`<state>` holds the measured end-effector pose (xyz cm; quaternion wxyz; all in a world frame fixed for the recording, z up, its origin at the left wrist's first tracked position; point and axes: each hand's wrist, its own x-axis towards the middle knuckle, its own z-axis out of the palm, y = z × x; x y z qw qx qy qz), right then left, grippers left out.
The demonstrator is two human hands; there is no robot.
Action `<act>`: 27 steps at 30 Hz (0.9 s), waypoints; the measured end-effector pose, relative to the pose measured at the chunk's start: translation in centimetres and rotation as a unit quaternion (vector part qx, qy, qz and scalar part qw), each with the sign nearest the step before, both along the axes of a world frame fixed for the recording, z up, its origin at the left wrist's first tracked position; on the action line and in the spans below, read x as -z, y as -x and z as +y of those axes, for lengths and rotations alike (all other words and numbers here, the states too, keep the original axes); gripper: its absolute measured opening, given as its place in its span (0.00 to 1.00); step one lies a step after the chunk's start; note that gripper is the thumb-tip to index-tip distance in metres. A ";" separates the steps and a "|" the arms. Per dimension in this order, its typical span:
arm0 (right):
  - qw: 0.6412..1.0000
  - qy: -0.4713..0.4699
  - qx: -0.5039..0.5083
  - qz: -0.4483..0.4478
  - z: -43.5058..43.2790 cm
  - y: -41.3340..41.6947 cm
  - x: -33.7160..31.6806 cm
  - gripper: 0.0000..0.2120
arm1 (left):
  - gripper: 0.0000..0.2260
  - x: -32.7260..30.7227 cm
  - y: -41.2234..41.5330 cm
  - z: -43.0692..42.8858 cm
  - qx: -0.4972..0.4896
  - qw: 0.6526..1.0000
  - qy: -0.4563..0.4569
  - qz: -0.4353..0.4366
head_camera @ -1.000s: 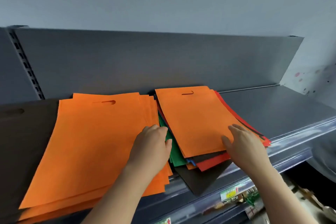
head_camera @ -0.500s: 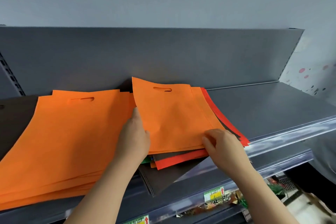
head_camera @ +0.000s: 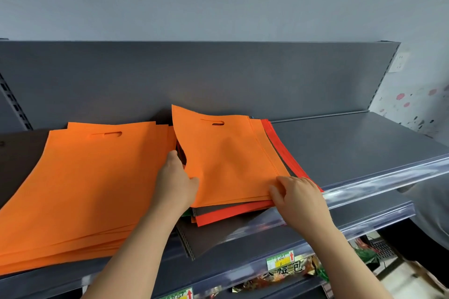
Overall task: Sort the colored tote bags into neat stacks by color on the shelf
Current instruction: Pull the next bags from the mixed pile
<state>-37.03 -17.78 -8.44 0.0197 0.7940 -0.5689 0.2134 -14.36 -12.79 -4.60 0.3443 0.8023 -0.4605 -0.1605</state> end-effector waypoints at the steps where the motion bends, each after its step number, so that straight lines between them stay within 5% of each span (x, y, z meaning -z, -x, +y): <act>1: 1.000 0.001 0.002 0.000 0.0 0.0 0.0 0.14 | 0.20 0.0 0.1 -0.1 0.014 1.000 -0.017 -0.003; 5: 1.000 -0.001 0.006 -0.004 0.1 -0.1 -0.2 0.14 | 0.10 0.0 0.1 -0.5 0.054 0.998 -0.001 -0.016; 16: 0.980 -0.097 0.021 -0.173 1.0 -2.9 -2.3 0.15 | 0.13 -3.5 -3.0 3.1 0.039 0.967 0.240 0.072; 20: 0.956 -0.112 0.013 -0.272 2.2 -6.4 -3.9 0.20 | 0.13 -3.8 -6.2 5.3 0.021 0.967 0.244 0.064; 27: 0.957 -0.103 -0.056 -0.266 5.4 -13.7 -4.3 0.21 | 0.09 -3.1 -13.3 9.4 -0.045 0.980 0.190 0.018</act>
